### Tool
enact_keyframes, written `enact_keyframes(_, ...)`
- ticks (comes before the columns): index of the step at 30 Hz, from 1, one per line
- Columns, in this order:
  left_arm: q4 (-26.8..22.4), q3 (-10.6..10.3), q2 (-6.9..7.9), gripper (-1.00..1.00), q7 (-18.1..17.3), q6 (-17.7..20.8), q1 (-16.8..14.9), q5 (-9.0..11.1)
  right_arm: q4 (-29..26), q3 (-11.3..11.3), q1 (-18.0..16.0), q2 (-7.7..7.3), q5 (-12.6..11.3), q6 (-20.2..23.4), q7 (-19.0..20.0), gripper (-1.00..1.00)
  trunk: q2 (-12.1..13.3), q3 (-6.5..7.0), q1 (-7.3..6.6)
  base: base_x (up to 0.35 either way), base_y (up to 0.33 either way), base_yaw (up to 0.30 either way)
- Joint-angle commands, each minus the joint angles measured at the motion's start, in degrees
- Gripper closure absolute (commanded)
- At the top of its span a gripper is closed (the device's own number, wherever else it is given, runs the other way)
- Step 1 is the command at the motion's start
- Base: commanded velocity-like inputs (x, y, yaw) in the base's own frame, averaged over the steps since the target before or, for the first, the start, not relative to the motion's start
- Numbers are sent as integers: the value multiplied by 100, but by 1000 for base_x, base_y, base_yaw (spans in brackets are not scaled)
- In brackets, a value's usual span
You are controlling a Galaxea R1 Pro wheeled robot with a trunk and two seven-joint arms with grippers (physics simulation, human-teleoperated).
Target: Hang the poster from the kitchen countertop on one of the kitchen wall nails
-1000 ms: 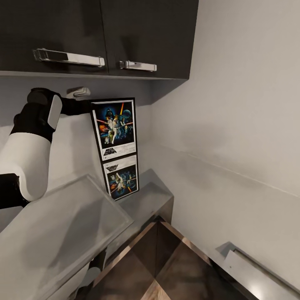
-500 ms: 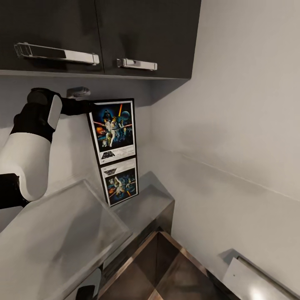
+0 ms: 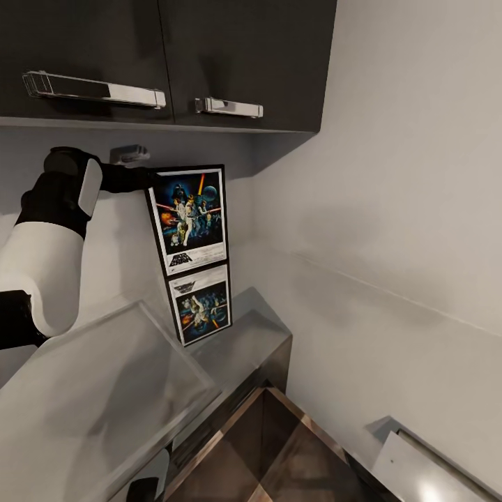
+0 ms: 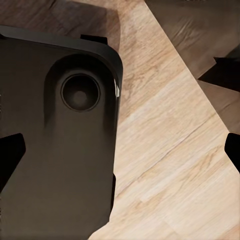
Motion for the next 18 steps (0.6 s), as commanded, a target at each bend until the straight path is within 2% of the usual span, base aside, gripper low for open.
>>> enact_keyframes(1, -4, 13, 3, -100, -13, 30, -4, 6, 26, 0, -11, 1, 60, -31, -33, -100, -3, -6, 0, 0, 0, 0)
enact_keyframes(18, -12, 13, 34, -100, -1, 8, -4, -3, 25, 2, -11, 3, 60, -29, -25, -100, -3, -6, 0, 0, 0, 0)
